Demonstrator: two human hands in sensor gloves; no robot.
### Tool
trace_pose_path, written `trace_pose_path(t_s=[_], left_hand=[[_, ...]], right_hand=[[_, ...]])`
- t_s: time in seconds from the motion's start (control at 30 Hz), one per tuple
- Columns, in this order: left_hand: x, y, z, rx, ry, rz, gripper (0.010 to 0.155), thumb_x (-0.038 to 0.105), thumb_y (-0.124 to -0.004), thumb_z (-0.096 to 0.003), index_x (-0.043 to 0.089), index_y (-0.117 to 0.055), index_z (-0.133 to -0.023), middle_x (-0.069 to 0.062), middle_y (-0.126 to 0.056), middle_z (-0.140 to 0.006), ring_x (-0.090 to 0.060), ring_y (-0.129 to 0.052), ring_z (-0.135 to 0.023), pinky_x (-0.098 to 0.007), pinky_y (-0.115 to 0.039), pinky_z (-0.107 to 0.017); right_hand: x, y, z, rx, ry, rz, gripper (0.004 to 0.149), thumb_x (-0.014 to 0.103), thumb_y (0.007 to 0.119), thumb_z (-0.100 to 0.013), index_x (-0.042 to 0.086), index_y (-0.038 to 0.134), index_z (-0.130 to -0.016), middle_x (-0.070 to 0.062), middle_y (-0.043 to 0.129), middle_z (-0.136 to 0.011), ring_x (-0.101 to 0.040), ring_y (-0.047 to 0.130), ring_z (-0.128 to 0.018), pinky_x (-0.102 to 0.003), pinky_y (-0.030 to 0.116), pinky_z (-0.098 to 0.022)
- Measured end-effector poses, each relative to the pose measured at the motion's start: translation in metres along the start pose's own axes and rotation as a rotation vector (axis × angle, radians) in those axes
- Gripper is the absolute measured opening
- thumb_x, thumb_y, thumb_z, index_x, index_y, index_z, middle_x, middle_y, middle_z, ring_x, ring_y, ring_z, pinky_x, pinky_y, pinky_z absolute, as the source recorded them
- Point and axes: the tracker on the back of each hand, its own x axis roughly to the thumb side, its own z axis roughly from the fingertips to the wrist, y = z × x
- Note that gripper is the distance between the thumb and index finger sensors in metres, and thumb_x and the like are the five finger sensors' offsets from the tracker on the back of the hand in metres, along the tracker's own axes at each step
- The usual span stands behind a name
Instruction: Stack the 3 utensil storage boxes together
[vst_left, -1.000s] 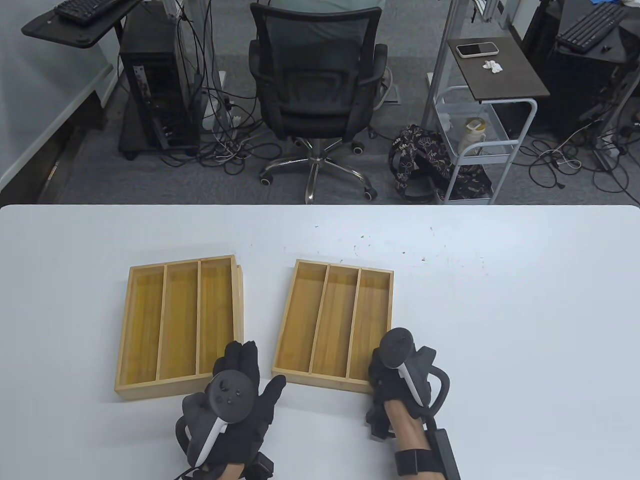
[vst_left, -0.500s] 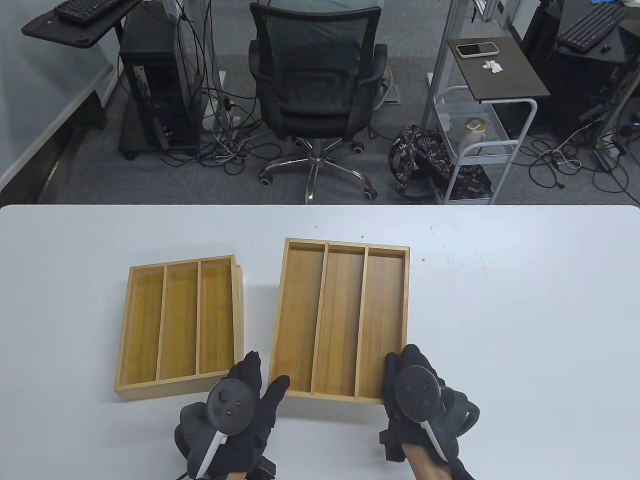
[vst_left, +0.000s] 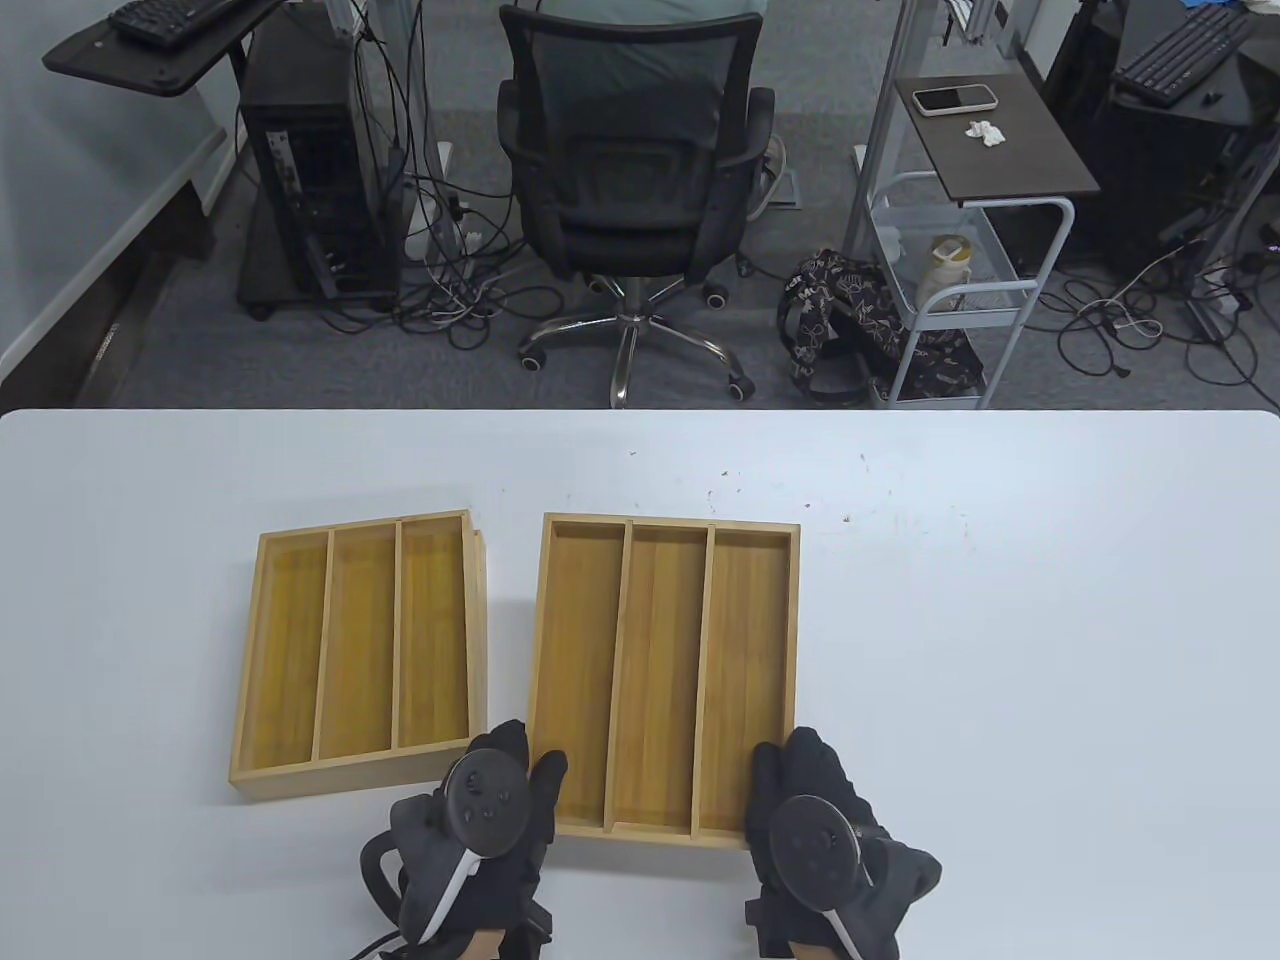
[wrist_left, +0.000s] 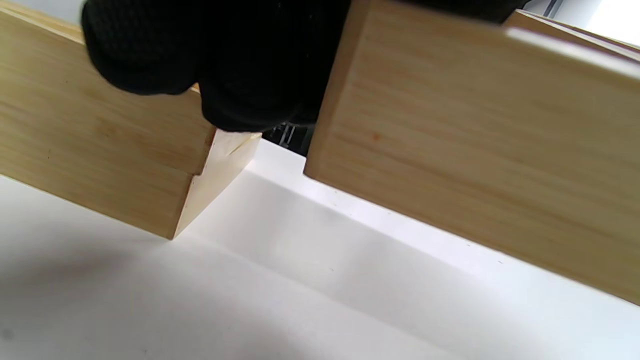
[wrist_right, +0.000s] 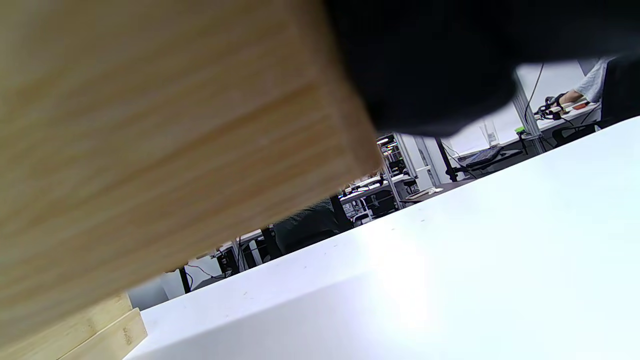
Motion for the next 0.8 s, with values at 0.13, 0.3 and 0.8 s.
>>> trace_pose_path(t_s=[0.13,0.3,0.8], left_hand=[[-0.001,0.0,0.0,0.028,-0.019,-0.023,0.051,0.06,-0.076,-0.0555,0.029,-0.074,-0.096,0.005,-0.092,-0.075,-0.003,-0.103,-0.051,-0.028,-0.092,-0.037],[0.003,0.007,0.006,0.145,-0.076,-0.038,0.048,0.058,-0.077,-0.0548,0.026,-0.08,-0.09,0.004,-0.096,-0.064,-0.002,-0.109,-0.036,-0.023,-0.096,-0.025],[-0.035,0.055,-0.016,0.21,0.092,0.019,0.043,0.045,-0.083,-0.0554,0.02,-0.081,-0.09,-0.004,-0.093,-0.064,-0.012,-0.105,-0.035,-0.03,-0.093,-0.026]], right_hand=[[-0.001,0.002,0.0,0.023,0.007,-0.018,0.043,0.034,0.081,-0.056,-0.004,0.079,-0.077,-0.021,0.092,-0.046,-0.022,0.095,-0.009,-0.034,0.089,0.001],[-0.008,0.006,-0.003,0.066,0.024,-0.079,0.044,0.034,0.08,-0.056,-0.005,0.079,-0.078,-0.021,0.092,-0.046,-0.022,0.096,-0.01,-0.034,0.089,0.001],[-0.018,0.013,-0.004,0.138,-0.017,-0.244,0.065,0.059,0.055,-0.058,0.013,0.063,-0.103,-0.025,0.078,-0.098,-0.045,0.092,-0.072,-0.061,0.083,-0.048]])
